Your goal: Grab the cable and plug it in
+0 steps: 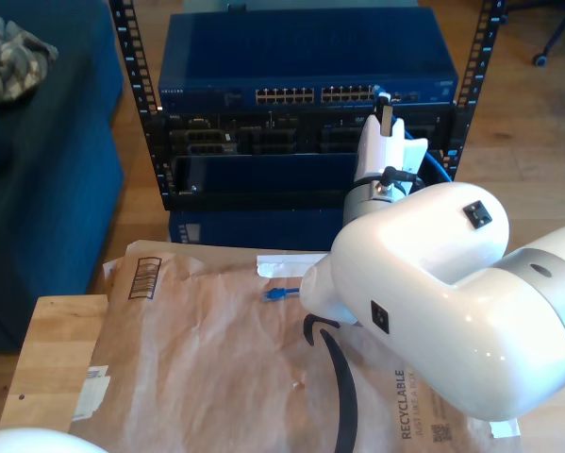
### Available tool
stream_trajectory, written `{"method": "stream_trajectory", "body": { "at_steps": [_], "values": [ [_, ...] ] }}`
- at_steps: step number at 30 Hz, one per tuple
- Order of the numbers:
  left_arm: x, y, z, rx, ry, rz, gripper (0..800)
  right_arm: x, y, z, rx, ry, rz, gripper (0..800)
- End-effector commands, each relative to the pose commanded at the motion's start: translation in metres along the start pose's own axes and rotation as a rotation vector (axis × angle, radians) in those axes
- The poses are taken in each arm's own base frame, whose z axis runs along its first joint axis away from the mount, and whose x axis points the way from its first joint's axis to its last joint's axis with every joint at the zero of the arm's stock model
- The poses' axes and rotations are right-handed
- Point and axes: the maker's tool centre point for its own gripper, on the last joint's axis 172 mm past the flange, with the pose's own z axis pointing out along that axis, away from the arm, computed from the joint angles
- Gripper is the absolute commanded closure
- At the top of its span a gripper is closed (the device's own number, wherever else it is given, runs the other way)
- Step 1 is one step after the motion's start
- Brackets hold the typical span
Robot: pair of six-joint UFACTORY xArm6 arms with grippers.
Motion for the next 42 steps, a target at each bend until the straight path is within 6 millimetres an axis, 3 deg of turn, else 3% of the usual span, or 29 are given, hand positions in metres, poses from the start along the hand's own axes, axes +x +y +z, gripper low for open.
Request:
{"method": "stream_trajectory", "body": {
  "at_steps": [42],
  "values": [
    [0.0, 0.0, 0.0, 0.0, 0.0, 0.0, 0, 0.0018, 0.0082, 0.0035, -0.008, -0.008, -0.042, 800]
  ]
}}
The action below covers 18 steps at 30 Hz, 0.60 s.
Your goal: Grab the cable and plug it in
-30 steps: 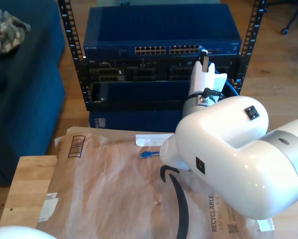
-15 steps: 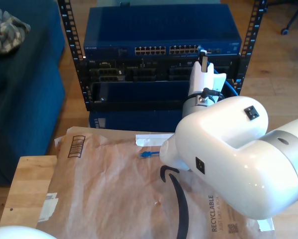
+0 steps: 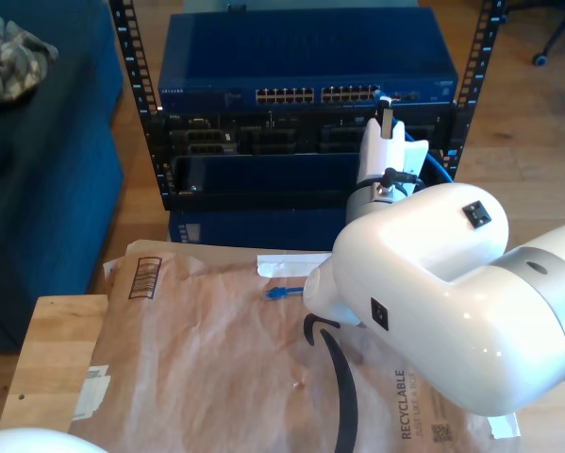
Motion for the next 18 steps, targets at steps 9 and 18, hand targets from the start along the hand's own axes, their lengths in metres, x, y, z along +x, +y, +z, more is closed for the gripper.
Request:
{"method": "stream_trajectory", "body": {
  "at_steps": [9, 18],
  "values": [
    [0.0, -0.0002, 0.0, -0.001, 0.0, -0.001, 0, -0.0014, -0.0028, 0.0015, 0.005, -0.002, -0.017, 800],
    [0.0, 0.0, 0.0, 0.0, 0.0, 0.0, 0, -0.0037, -0.0017, 0.0045, -0.005, -0.006, -0.017, 800]
  ]
}}
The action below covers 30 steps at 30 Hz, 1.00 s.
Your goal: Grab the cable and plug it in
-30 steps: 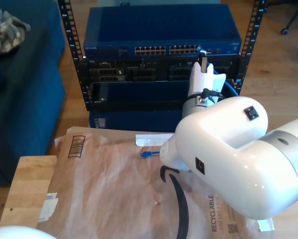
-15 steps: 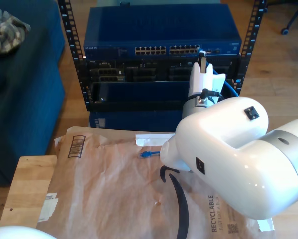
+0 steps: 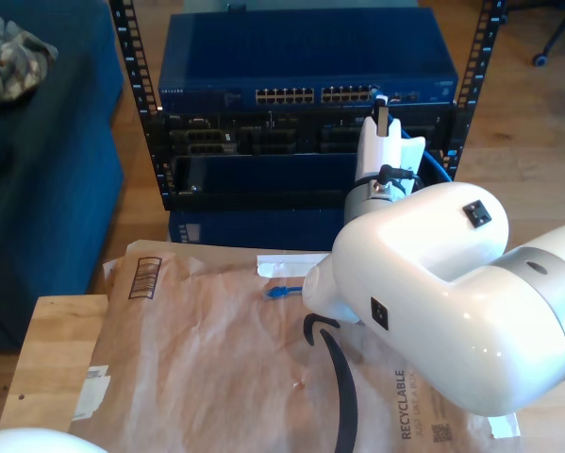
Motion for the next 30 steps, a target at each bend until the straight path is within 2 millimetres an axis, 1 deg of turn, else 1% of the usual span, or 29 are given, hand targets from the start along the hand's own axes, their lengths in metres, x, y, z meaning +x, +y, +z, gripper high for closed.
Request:
{"method": "stream_trajectory", "body": {
  "at_steps": [9, 17, 30],
  "values": [
    [0.0, 0.0, 0.0, 0.0, 0.0, 0.0, 0, 0.001, 0.0026, -0.0009, -0.002, 0.002, -0.002, 800],
    [0.0, 0.0, 0.0, 0.0, 0.0, 0.0, 0, 0.0037, 0.0011, -0.0017, 0.001, 0.008, -0.002, 800],
    [0.0, 0.0, 0.0, 0.0, 0.0, 0.0, 0, 0.0021, -0.0024, -0.0009, 0.008, 0.007, 0.004, 800]
  ]
}}
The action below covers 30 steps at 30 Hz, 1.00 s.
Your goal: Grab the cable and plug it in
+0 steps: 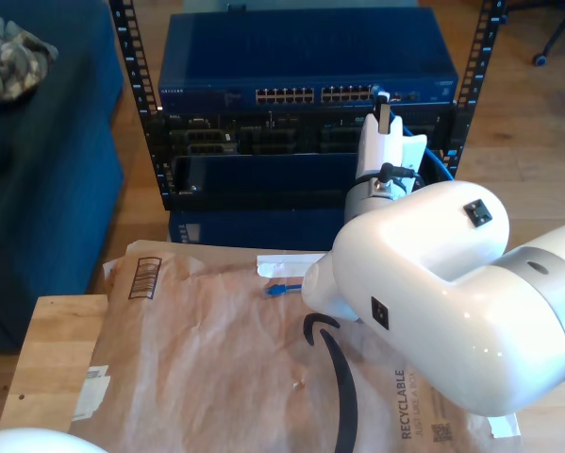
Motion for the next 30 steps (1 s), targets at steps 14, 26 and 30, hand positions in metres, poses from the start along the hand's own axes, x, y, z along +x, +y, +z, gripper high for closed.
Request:
{"method": "stream_trajectory", "body": {
  "at_steps": [14, 26, 30],
  "values": [
    [0.0, 0.0, 0.0, 0.0, 0.0, 0.0, 0, 0.0001, 0.0037, 0.0013, -0.007, 0.0, 0.0, 800],
    [0.0, 0.0, 0.0, 0.0, 0.0, 0.0, 0, 0.0021, -0.0011, 0.0085, 0.005, 0.004, 0.009, 800],
    [0.0, -0.0002, 0.0, -0.001, 0.0, -0.001, 0, 0.0019, -0.001, 0.007, 0.003, 0.003, 0.007, 800]
  ]
}}
